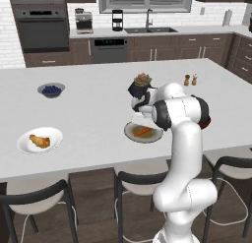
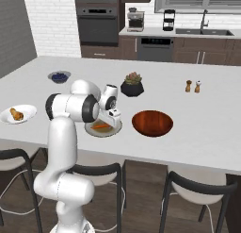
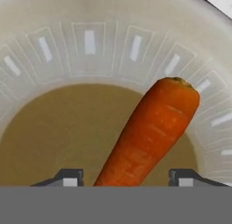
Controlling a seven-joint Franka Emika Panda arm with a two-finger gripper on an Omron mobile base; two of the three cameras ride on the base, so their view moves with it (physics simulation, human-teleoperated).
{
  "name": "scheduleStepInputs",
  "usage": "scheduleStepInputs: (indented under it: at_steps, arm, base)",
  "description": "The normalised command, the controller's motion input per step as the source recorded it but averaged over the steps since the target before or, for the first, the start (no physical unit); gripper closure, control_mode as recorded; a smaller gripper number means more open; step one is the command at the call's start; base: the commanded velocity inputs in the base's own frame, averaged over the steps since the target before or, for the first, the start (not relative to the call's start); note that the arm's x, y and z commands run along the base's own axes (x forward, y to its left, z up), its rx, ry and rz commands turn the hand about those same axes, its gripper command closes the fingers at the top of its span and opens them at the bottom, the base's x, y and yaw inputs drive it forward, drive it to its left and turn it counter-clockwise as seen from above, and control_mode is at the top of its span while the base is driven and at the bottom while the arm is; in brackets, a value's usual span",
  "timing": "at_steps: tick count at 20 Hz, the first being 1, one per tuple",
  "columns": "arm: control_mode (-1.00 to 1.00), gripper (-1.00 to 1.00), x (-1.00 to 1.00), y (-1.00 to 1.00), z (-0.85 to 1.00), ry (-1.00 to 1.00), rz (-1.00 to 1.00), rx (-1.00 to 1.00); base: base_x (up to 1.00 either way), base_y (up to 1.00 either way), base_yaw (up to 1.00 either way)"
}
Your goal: Pick the chicken drumstick and carrot from their plates and place them in the bowl. Then put the bowl in the fridge.
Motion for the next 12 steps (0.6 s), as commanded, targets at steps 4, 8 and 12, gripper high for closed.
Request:
scheduleStepInputs:
  at_steps: [4, 8, 12]
  arm:
    - [-1.00, 1.00, 0.00, 0.00, -0.36, 0.00, 0.00, 0.00]
    - [-1.00, 1.00, -0.09, -0.03, -0.26, 0.00, 0.00, 0.00]
    - [-1.00, 1.00, -0.45, -0.23, 0.15, -0.10, 0.00, 0.04]
  base:
    - [0.00, 0.00, 0.00]
    - [0.00, 0.00, 0.00]
    - [0.00, 0.00, 0.00]
